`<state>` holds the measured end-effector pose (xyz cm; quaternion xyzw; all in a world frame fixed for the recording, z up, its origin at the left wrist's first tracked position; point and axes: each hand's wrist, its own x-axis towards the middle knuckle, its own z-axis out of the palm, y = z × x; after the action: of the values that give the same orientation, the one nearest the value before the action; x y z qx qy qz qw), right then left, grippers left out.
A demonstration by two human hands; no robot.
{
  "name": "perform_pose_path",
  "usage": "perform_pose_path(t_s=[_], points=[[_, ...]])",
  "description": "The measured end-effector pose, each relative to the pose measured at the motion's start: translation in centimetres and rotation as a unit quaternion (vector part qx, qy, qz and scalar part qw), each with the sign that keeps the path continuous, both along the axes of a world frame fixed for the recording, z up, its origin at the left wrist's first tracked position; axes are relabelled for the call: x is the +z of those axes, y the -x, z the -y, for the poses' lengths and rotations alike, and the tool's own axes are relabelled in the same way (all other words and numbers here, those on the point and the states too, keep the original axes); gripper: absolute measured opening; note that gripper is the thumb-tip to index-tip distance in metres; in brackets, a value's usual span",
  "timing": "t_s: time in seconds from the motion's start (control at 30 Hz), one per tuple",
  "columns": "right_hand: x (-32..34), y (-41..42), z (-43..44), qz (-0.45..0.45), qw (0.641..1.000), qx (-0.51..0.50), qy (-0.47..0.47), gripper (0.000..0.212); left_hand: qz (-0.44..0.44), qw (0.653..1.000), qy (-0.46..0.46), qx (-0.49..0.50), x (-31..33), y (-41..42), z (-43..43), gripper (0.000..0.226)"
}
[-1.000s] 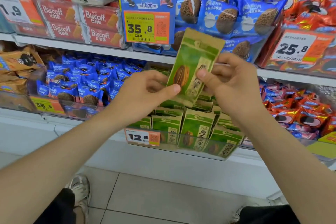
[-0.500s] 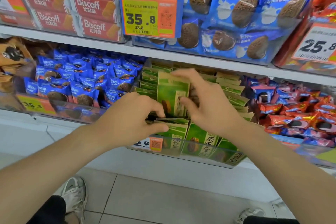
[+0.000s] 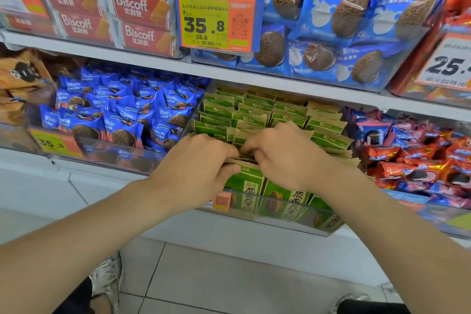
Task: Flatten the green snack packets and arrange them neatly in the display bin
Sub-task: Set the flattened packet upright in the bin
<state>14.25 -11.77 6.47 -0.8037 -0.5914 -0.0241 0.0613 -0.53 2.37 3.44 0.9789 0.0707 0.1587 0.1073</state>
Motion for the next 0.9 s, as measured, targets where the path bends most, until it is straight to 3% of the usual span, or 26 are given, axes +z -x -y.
perform_pose_path(t_s=[0.03,0.13,0.27,0.33,0.53,0.7,0.9], points=[[0.1,0.0,0.1,-0.002,1.0,-0.008,0.006,0.04,0.014,1.0,0.007,0.01,-0.1,0.1,0.1,0.011],[0.0,0.2,0.7,-0.043,0.998,-0.024,-0.028,0.034,0.06,0.997,0.037,0.029,-0.3,0.4,0.2,0.036],[-0.5,-0.1,0.5,-0.056,0.981,-0.071,-0.17,0.029,0.004,0.997,-0.07,0.019,-0.5,0.6,-0.3,0.058],[-0.6,-0.5,0.1,-0.047,0.974,-0.089,-0.204,0.022,-0.031,0.995,-0.096,-0.002,-0.5,0.6,-0.6,0.053],[-0.1,-1.3,-0.6,-0.055,0.978,-0.14,-0.147,0.008,-0.029,0.996,-0.076,-0.033,-0.2,0.4,0.1,0.027],[0.7,-1.5,-1.1,-0.068,0.995,-0.049,-0.046,0.014,-0.005,0.996,-0.06,-0.063,-0.5,0.4,0.3,0.012],[-0.7,-2.0,-1.5,0.011,0.985,-0.1,-0.137,0.016,0.0,0.995,-0.075,-0.062,-0.9,0.3,0.8,0.009]])
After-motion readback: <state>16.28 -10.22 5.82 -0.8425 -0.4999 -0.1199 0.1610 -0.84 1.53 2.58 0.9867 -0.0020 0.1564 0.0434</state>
